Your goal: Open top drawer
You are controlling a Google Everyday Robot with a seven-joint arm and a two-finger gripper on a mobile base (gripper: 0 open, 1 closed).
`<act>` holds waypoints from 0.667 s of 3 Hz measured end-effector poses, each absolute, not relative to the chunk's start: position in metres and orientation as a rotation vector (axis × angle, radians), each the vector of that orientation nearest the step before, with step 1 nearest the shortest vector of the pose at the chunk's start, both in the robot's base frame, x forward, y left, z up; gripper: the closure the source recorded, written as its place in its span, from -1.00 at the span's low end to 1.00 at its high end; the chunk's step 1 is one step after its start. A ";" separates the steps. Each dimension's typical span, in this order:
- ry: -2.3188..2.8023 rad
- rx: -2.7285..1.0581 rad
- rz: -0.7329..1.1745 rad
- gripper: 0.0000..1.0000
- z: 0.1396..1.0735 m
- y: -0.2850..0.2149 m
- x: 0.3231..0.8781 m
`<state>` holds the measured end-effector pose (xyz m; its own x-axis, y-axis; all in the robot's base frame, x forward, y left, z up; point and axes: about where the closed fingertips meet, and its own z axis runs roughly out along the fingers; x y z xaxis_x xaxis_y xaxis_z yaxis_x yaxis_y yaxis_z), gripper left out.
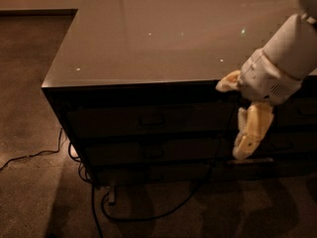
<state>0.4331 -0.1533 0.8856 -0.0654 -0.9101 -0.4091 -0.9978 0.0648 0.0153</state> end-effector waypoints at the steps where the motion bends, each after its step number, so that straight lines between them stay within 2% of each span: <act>1: 2.045 -1.935 0.537 -1.00 0.852 -0.135 0.429; 2: 1.994 -1.920 0.556 -1.00 0.832 -0.105 0.428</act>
Offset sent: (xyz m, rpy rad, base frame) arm 0.0068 0.0890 -0.0790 0.1524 -0.0370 0.0314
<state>0.4277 -0.1053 0.8316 -0.0482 -0.8749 -0.4820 -0.9980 0.0226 0.0588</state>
